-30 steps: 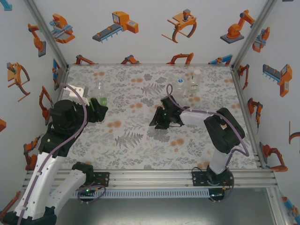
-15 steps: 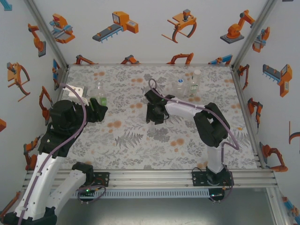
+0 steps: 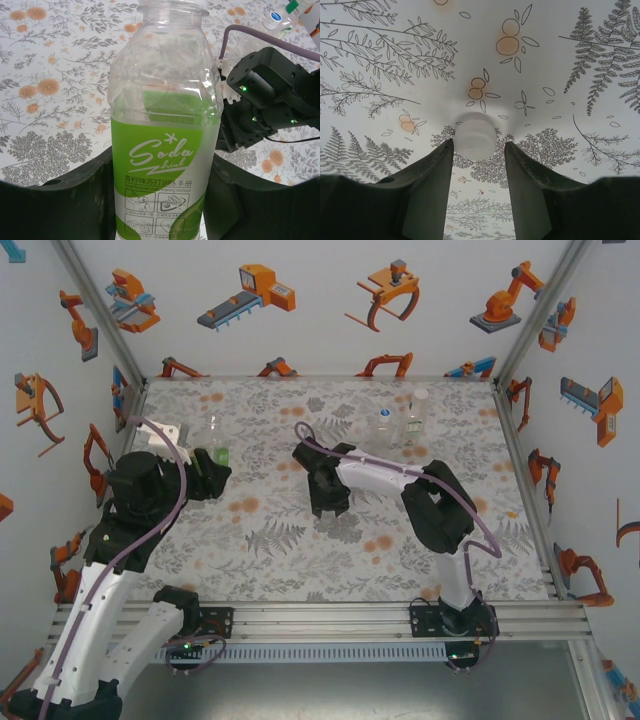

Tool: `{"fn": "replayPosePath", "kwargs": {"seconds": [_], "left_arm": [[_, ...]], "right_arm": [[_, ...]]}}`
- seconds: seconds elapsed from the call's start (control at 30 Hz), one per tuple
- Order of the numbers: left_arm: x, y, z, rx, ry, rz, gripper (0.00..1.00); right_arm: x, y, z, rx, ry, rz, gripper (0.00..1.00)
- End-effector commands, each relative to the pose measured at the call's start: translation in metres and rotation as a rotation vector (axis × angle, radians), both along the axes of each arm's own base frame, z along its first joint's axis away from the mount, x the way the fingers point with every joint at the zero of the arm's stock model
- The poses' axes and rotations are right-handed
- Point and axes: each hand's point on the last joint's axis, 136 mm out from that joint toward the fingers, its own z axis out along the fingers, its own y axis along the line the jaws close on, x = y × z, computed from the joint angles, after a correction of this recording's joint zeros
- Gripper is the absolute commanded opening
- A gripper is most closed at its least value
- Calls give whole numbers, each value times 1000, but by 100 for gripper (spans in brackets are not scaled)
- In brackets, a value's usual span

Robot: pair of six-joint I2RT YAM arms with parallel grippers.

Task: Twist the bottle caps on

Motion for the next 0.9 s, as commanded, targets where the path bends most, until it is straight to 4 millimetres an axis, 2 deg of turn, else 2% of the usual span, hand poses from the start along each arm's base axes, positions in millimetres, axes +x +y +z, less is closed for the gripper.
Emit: {"fn": "replayPosePath", "kwargs": {"seconds": [0.0,0.6,0.87], "left_arm": [[1,-1,6,-31,-23,-4,8],[1,-1,2,-34,-17,-1,7],[1,0,3,-34,-17,1,7]], "right_arm": [[-2,1,2,-31,-2,20,43],[2,3,-9,-23,-27,19,43],[1,2,-9,-24,-23,20,37]]}}
